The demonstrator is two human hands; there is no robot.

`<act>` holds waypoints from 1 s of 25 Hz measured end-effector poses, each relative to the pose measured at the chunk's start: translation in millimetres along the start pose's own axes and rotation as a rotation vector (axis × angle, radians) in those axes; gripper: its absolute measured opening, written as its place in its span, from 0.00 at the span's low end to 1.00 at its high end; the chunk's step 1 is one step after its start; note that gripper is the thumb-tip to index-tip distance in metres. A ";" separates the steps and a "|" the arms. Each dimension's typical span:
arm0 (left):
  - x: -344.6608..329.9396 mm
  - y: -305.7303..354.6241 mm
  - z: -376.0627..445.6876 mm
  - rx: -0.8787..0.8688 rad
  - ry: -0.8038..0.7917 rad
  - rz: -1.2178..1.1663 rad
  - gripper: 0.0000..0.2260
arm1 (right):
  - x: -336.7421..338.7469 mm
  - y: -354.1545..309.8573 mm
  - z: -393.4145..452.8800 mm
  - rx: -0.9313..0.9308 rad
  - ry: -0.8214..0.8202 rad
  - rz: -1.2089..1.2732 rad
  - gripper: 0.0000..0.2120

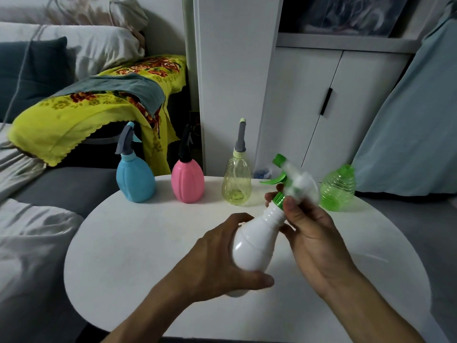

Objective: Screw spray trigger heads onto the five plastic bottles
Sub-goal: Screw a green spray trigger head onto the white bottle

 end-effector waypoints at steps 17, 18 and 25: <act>-4.2 2.8 1.2 -0.023 -0.086 -0.350 0.27 | -6.2 -10.6 -4.5 0.026 -0.135 -0.156 0.23; -5.4 1.8 1.1 -0.025 -0.067 -0.335 0.28 | -6.5 -10.3 -4.5 0.034 -0.136 -0.167 0.23; -11.4 -3.0 4.0 -0.026 0.033 -0.232 0.28 | -5.6 -10.1 -4.3 0.089 -0.088 -0.255 0.24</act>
Point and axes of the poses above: each hand's wrist, its own z-axis towards the middle knuckle, its own x-axis out of the back of the hand, y = z × x, the point moved 2 cm from there along z, towards the middle knuckle, and after that the axes turned 15 degrees about -x, right-handed, at the moved point
